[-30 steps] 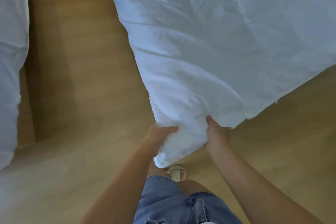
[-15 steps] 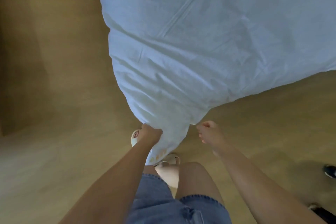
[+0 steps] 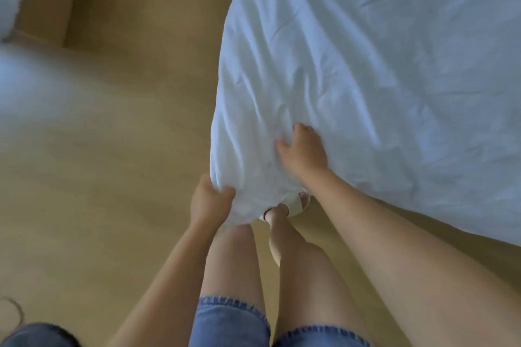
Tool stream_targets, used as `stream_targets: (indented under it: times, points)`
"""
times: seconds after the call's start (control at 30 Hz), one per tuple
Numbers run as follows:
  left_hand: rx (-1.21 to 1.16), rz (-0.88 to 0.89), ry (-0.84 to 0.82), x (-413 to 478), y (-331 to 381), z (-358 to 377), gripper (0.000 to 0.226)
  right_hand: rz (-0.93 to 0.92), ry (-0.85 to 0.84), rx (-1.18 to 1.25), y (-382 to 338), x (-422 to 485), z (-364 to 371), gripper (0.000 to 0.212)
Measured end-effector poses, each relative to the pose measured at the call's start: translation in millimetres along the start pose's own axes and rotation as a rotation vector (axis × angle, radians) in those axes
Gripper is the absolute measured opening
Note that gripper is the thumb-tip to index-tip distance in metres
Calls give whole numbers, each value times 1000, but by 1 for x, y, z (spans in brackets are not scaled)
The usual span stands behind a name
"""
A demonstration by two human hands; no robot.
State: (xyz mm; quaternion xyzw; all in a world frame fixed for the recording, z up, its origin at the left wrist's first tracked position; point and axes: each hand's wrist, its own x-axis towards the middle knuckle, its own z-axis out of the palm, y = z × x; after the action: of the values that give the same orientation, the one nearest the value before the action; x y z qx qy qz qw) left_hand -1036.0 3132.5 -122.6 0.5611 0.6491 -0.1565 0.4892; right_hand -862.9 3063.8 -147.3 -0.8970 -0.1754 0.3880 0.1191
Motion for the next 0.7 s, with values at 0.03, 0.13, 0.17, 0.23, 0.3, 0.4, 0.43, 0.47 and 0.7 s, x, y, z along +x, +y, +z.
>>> stream_targets:
  times: [0.03,0.13,0.17,0.23,0.3,0.4,0.43,0.47,0.7]
  points:
    - [-28,-13,22,3,-2,2,24,31,5,4,-3,4,3,38]
    - [-87,-31,34,13,-8,3,27,20,31,20,-10,14,11,17]
    - [-109,-36,38,16,-9,3,27,-30,1,17,-13,14,12,19]
    - [-164,-53,45,23,-8,0,27,-184,-158,-67,-18,3,17,33]
    - [-218,-33,51,31,-4,-2,35,-280,-320,-145,-17,-10,19,34]
    - [-86,40,43,49,13,3,70,-258,-403,-129,-16,-13,13,35]
    - [-26,51,15,55,21,6,78,-251,-396,-151,-19,-12,12,36]
    - [37,57,-16,62,27,10,81,-248,-396,-188,-24,-10,12,36]
    - [6,16,-145,124,52,48,36,-136,-420,-123,-17,0,23,31]
